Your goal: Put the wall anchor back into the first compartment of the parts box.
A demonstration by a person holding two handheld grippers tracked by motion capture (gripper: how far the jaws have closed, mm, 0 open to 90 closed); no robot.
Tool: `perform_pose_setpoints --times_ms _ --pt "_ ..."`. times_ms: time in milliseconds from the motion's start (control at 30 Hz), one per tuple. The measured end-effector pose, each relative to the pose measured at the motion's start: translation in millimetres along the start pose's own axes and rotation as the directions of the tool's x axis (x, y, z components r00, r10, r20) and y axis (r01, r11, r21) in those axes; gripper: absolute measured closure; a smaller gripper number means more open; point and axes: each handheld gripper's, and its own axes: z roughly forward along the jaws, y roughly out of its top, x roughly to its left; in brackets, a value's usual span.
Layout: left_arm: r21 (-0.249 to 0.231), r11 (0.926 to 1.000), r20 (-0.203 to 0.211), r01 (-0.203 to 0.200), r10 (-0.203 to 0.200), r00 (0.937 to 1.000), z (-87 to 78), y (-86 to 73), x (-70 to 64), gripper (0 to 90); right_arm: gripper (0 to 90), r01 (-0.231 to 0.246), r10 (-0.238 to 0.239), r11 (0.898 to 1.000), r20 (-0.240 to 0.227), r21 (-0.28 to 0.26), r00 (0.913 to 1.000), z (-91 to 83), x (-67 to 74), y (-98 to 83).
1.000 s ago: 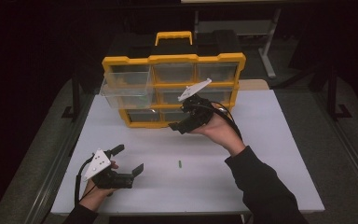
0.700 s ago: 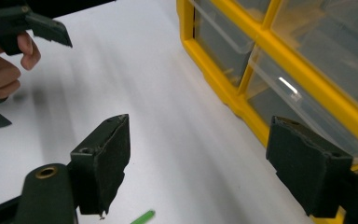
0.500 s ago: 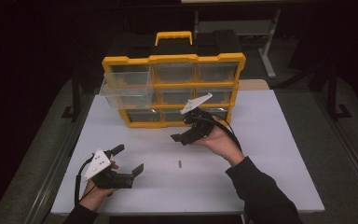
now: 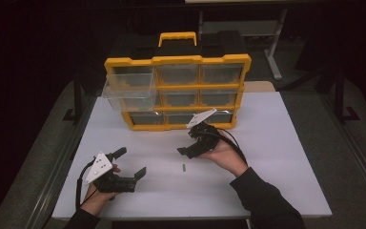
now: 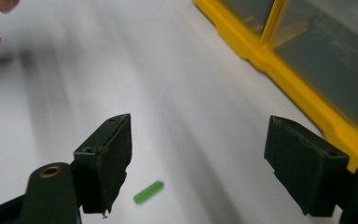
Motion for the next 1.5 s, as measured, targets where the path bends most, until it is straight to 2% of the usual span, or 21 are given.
perform_pose_setpoints --times_ms 200,267,333,533,600,633,667,967,1000,1067,1200,1267,1333,1500 --pt "-0.005 1.0000 -0.006 -0.005 0.005 1.0000 -1.3 -0.5 3.7 0.0 23.1 -0.021 0.021 1.000 -0.010 0.018 0.9997 5.4 3.5 -10.9" --pt "-0.009 0.9999 -0.012 0.010 -0.010 0.9999 -1.7 -0.9 5.1 0.0 23.8 -0.025 0.025 0.999 -0.014 0.023 0.9996 6.7 4.2 -13.6" --pt "-0.010 0.9999 -0.016 0.005 -0.006 0.9999 -2.8 -0.5 6.8 0.0 24.3 -0.027 0.027 0.999 -0.015 0.028 0.9995 8.6 5.1 -16.6" --pt "-0.014 0.9999 -0.019 0.003 -0.003 0.9998 -3.4 -0.5 8.0 0.0 28.5 -0.043 0.044 0.998 -0.025 0.049 0.9987 15.5 8.2 -24.9" --pt "-0.010 1.0000 -0.020 0.001 -0.001 0.9998 -3.7 -0.5 8.5 0.0 30.2 -0.034 0.035 0.998 -0.020 0.056 0.9992 17.3 8.2 -27.3" --pt "-0.009 1.0000 -0.020 -0.001 0.000 0.9998 -3.9 -0.4 8.7 0.0 31.6 -0.048 0.050 0.997 -0.028 0.056 0.9984 17.9 9.6 -28.1" --pt "-0.010 1.0000 -0.020 -0.001 0.001 0.9998 -3.8 -0.3 8.6 0.0 32.9 -0.034 0.035 0.998 -0.023 0.061 0.9991 18.9 9.0 -29.4" --pt "-0.013 0.9999 -0.017 0.001 -0.002 0.9998 -3.0 -0.6 7.6 0.0 47.3 -0.036 0.041 0.995 -0.050 0.093 0.9979 25.7 12.8 -34.3" --pt "-0.012 0.9999 -0.018 0.002 -0.002 0.9998 -3.1 -0.5 7.5 0.0 49.7 -0.055 0.062 0.994 -0.065 0.097 0.9960 26.7 14.4 -34.1" --pt "-0.011 0.9999 -0.016 0.002 -0.002 0.9999 -2.7 -0.7 7.1 0.0 52.8 -0.056 0.064 0.993 -0.074 0.104 0.9952 27.9 15.0 -34.2" --pt "-0.011 0.9999 -0.015 0.004 -0.004 0.9999 -2.8 -0.7 6.7 0.0 58.3 -0.032 0.041 0.992 -0.073 0.119 0.9965 32.4 15.4 -34.6" --pt "-0.010 0.9999 -0.015 0.004 -0.004 0.9999 -2.8 -0.8 6.8 0.0 60.0 -0.040 0.051 0.991 -0.085 0.126 0.9951 34.4 17.5 -34.3" --pt "-0.011 0.9999 -0.015 0.004 -0.004 0.9999 -2.8 -0.5 6.7 0.0 61.8 -0.011 0.022 0.991 -0.078 0.136 0.9967 36.6 16.4 -35.3" --pt "-0.010 1.0000 -0.013 0.001 -0.001 0.9999 -2.7 -0.7 6.1 0.0 65.2 -0.015 0.028 0.986 -0.079 0.165 0.9964 41.2 17.6 -37.0"
